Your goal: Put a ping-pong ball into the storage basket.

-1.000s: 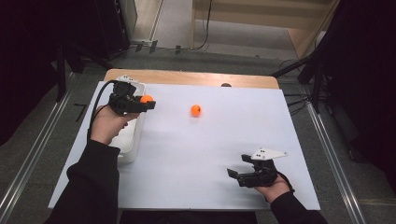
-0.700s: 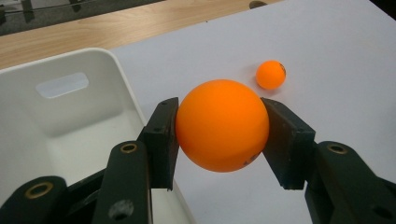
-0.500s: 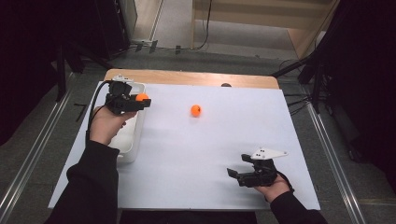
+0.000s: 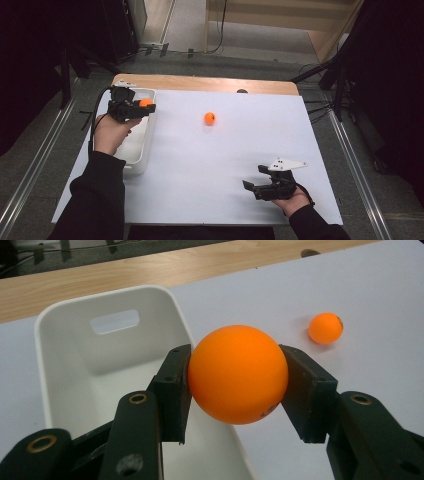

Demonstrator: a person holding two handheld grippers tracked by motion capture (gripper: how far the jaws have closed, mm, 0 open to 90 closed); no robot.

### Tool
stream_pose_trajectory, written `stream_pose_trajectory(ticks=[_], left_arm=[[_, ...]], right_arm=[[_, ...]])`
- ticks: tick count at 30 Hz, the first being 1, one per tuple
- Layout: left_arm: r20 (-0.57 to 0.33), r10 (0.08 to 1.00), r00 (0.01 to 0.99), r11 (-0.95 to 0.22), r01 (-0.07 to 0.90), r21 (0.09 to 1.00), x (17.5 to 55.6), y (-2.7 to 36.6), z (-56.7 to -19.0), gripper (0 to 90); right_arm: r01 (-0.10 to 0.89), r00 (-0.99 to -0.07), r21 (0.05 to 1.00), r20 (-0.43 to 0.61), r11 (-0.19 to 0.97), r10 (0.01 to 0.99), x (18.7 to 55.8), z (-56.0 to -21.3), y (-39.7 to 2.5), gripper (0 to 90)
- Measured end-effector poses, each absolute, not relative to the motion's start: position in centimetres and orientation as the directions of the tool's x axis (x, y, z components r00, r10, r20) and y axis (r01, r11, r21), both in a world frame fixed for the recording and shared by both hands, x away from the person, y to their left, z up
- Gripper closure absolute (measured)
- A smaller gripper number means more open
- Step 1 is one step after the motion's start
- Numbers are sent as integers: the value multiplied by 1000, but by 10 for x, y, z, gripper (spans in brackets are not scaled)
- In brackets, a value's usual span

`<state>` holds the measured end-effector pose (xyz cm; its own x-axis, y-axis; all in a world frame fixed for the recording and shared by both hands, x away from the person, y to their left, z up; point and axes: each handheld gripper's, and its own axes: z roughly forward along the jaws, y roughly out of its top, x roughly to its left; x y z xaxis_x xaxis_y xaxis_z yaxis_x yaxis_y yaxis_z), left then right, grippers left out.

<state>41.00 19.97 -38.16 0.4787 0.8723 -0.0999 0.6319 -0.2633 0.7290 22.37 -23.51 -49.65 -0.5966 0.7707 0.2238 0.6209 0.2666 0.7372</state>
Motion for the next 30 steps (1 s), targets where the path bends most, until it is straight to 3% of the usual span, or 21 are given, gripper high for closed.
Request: stream_pose_trajectory(ticks=[30], left_arm=[[-82,933,352,-189,668,720,418,223,-406,506]], right_arm=[[609,-623,737,218,291,751,228,-496,-229,142]])
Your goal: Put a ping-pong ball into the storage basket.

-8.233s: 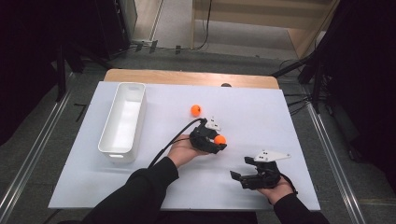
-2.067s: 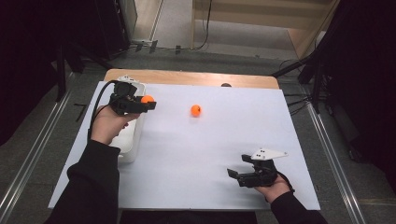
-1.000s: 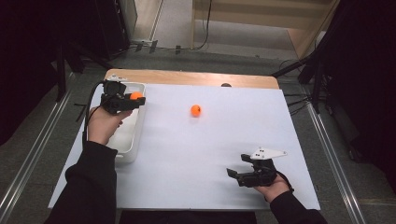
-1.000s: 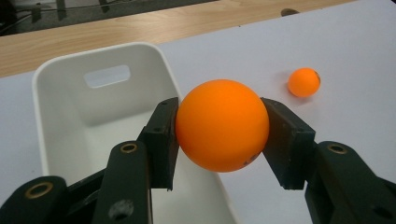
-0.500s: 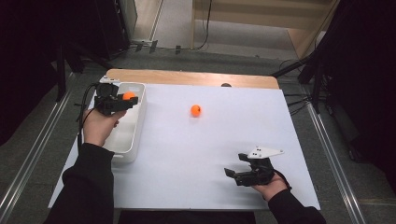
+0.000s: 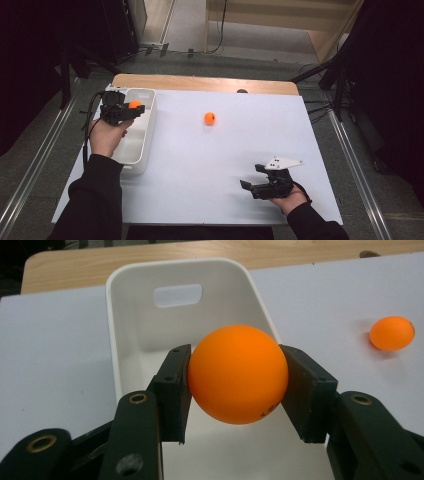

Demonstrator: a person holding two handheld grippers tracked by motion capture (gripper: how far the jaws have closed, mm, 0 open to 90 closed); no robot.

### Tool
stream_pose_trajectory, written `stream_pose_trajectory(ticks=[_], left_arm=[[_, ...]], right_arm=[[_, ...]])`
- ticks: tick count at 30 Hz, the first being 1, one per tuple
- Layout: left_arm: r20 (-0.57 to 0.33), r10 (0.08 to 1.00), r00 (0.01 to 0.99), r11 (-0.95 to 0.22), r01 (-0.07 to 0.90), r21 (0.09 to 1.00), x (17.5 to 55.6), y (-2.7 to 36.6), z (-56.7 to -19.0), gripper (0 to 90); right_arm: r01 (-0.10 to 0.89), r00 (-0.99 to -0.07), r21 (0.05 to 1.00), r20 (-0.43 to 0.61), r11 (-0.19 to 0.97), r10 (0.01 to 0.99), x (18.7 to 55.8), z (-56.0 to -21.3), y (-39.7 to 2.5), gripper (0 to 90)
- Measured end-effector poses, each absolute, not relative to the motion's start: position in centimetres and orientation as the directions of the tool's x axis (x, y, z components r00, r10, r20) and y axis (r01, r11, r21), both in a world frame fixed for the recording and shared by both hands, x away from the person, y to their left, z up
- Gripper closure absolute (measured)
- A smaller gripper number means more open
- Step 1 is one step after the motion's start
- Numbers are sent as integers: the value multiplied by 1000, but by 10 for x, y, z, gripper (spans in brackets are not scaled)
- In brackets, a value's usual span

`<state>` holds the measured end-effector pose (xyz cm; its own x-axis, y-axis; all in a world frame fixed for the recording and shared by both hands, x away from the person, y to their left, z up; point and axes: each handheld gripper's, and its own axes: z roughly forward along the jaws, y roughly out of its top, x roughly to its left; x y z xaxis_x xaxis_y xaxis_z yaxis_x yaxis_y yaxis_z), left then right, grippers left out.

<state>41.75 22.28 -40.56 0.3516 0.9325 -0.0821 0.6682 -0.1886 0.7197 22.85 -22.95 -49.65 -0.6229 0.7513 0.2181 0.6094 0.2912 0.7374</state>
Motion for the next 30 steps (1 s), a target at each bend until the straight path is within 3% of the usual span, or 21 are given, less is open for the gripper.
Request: stream_pose_trajectory(ticks=[15,21,30], left_arm=[[-85,943,321,-180,709,682,423,223,-418,500],[-183,922,341,-123,707,697,423,227,-412,383],[-194,903,383,-142,693,707,421,228,-406,320]], right_arm=[[610,-617,740,221,282,755,228,-496,-231,142],[604,-621,743,212,288,754,228,-496,-231,141],[607,-621,741,216,288,753,228,-495,-229,142]])
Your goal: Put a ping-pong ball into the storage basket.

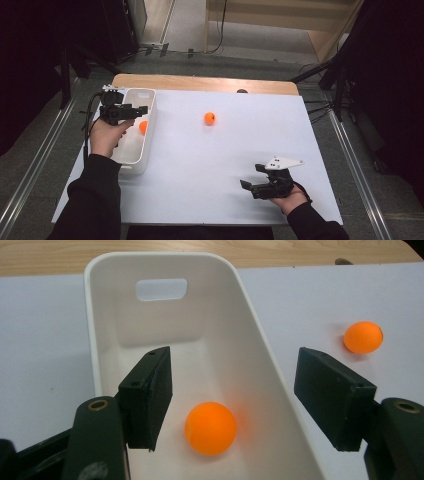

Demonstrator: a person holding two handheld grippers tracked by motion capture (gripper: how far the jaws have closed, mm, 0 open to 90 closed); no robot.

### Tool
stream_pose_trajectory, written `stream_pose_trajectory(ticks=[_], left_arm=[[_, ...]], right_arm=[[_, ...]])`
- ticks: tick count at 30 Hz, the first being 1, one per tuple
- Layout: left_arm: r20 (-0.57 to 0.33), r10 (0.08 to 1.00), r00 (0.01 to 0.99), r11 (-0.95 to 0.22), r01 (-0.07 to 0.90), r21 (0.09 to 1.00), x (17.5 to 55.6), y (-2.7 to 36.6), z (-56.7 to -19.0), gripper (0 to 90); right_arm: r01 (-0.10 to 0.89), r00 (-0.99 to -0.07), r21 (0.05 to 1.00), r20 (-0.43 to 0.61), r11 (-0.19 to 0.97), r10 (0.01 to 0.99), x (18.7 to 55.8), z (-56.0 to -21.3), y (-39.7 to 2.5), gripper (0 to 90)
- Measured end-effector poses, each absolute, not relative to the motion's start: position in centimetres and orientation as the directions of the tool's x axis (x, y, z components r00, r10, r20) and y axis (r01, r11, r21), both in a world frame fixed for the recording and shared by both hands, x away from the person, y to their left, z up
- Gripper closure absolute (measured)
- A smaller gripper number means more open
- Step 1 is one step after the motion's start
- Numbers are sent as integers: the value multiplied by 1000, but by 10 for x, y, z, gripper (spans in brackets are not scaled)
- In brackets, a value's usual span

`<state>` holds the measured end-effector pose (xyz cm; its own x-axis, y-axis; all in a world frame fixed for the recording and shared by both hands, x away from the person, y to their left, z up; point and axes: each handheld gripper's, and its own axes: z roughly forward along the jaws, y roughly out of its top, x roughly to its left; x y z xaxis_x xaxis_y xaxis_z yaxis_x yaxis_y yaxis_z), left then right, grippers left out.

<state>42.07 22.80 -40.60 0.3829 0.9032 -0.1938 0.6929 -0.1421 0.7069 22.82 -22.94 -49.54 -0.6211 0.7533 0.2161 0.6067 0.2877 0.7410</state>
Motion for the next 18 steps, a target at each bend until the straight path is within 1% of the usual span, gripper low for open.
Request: stream_pose_trajectory(ticks=[2,5,7,10,15,18], left_arm=[[-207,893,400,-157,707,689,421,226,-404,319],[-206,882,424,-173,698,695,419,220,-400,318],[-204,874,441,-192,699,689,418,216,-398,284],[-193,864,464,-214,687,694,416,212,-394,284],[-200,835,513,-243,669,702,412,206,-391,271],[-229,813,535,-240,668,705,412,204,-390,270]], right_arm=[[604,-624,743,214,290,751,228,-496,-229,142],[606,-623,741,215,290,752,228,-495,-230,142],[606,-623,741,216,290,752,228,-495,-230,141],[606,-623,741,217,288,752,229,-496,-230,141],[610,-619,741,226,279,752,231,-494,-229,142],[609,-621,742,227,280,751,233,-495,-227,141]])
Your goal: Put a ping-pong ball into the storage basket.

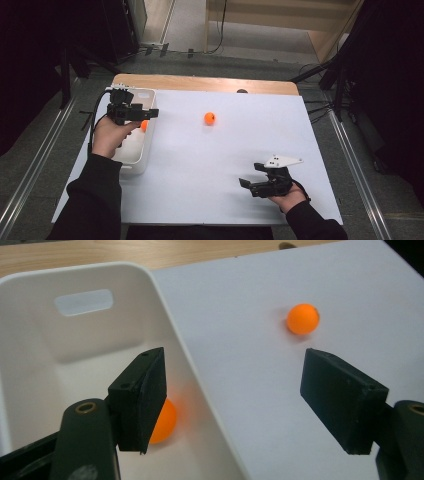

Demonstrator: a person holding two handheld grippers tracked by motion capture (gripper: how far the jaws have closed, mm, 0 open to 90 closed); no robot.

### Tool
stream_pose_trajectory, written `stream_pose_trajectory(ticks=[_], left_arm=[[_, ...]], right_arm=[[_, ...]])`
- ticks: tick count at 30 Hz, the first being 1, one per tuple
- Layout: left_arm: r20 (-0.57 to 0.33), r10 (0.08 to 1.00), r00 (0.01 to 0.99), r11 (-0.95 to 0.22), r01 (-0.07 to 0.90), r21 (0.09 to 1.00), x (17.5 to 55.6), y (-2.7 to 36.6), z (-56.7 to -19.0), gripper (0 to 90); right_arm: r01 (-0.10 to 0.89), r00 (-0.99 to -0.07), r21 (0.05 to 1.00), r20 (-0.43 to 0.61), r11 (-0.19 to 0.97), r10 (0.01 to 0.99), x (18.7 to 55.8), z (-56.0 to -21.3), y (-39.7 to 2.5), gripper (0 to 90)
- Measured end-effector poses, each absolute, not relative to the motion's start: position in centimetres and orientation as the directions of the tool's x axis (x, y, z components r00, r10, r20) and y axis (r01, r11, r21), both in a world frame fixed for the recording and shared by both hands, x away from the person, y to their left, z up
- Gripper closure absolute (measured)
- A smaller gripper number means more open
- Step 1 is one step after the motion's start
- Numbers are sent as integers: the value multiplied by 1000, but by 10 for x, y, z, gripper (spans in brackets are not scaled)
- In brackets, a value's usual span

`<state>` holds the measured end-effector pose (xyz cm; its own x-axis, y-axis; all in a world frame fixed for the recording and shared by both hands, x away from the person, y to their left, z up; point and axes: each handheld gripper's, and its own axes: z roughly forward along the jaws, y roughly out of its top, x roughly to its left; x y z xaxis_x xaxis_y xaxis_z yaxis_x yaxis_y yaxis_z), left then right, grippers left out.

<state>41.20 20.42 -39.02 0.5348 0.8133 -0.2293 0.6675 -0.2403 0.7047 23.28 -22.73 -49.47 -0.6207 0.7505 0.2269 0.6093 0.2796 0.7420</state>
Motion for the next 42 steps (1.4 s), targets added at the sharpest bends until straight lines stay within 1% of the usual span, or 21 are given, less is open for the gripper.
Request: stream_pose_trajectory(ticks=[5,12,16,25,30,42], left_arm=[[-248,800,547,-237,666,707,411,200,-389,270],[-239,778,581,-261,645,718,406,189,-383,270],[-209,764,611,-309,630,712,401,178,-380,270],[-235,720,653,-313,607,730,397,162,-377,270],[-221,703,676,-333,587,738,396,153,-379,270],[-242,683,689,-327,585,742,397,136,-386,270]], right_arm=[[607,-624,743,223,284,749,230,-494,-228,141],[604,-624,745,221,283,750,227,-494,-232,142],[606,-620,749,232,270,749,226,-493,-234,142],[606,-626,747,234,274,744,227,-495,-233,142],[606,-624,745,230,277,747,227,-494,-234,142],[608,-625,742,228,282,746,228,-496,-232,141]])
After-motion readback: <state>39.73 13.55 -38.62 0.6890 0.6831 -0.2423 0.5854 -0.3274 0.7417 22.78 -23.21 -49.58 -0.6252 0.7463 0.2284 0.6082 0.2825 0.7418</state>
